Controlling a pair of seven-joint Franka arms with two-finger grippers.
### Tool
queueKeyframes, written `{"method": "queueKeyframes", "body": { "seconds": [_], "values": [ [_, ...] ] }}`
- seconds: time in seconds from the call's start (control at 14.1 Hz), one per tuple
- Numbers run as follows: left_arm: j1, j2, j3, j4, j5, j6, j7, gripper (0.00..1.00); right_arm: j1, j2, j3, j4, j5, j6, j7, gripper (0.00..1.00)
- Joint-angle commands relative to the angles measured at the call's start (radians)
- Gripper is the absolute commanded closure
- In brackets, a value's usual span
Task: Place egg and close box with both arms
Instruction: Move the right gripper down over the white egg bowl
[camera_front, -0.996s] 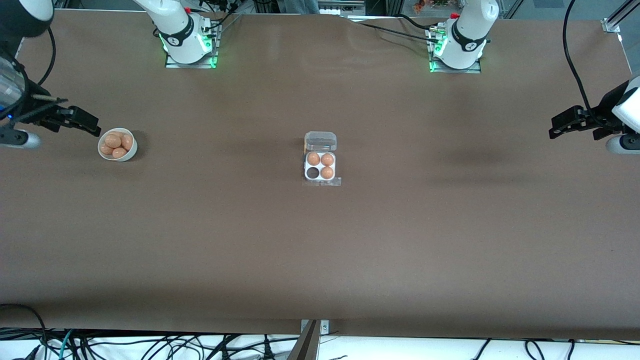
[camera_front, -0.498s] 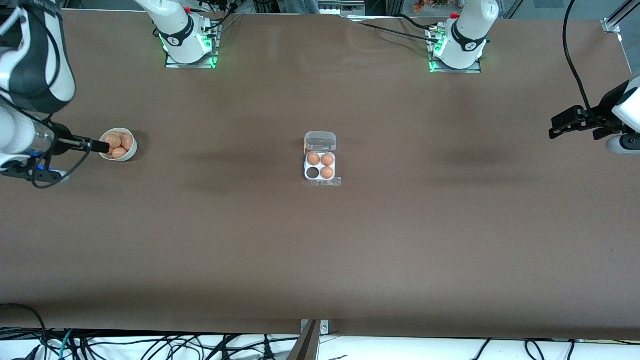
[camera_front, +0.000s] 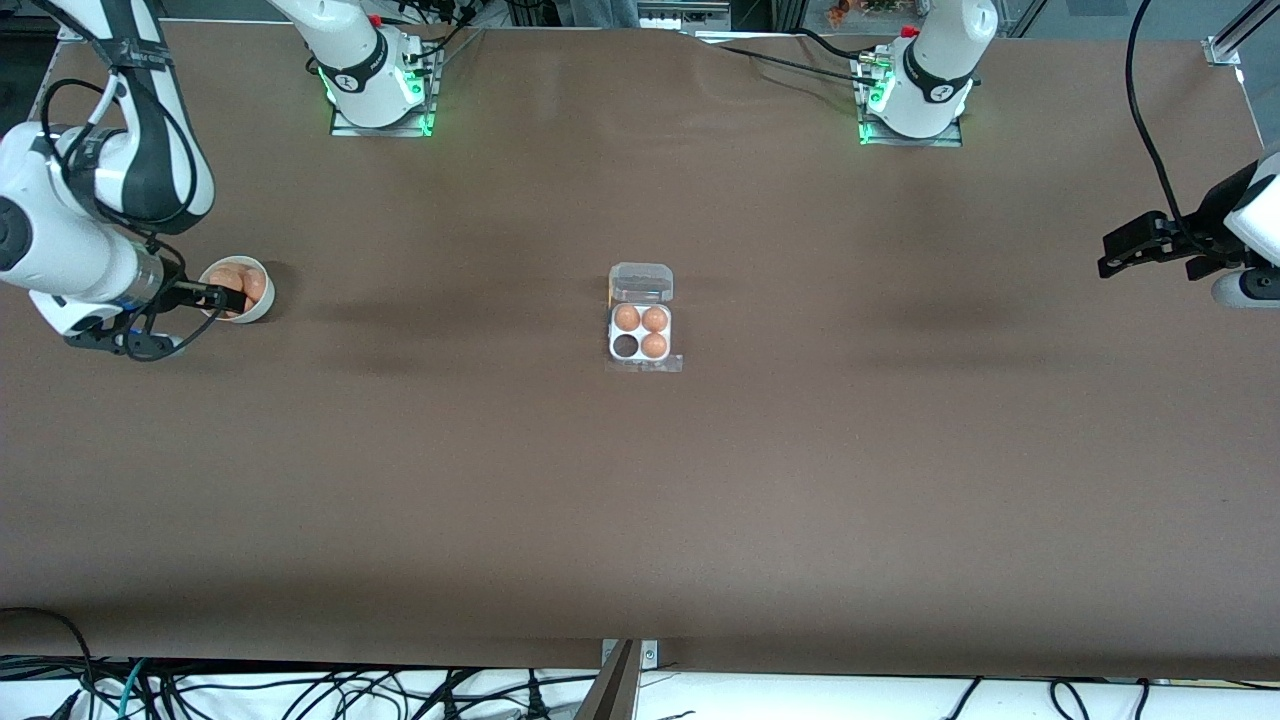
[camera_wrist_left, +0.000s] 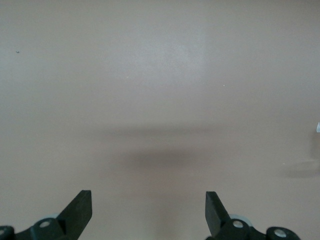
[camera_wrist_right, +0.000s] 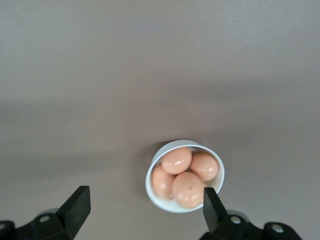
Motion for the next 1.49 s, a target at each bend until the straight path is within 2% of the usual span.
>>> {"method": "queueKeyframes", "body": {
  "seconds": [0.0, 0.28, 1.42],
  "values": [
    [-0.005, 0.010, 0.000, 0.027, 0.009, -0.023, 0.007, 0.00, -0.003, -0.058, -0.072, -0.146, -0.021, 0.166, -0.111, 0.00],
    [-0.005, 0.010, 0.000, 0.027, 0.009, -0.022, 0.007, 0.00, -0.003, -0.034, -0.118, -0.220, -0.021, 0.265, -0.169, 0.00],
    [-0.005, 0.010, 0.000, 0.027, 0.009, -0.022, 0.006, 0.00, -0.002, 0.055, -0.115, -0.213, -0.018, 0.276, -0.169, 0.01]
  ]
}}
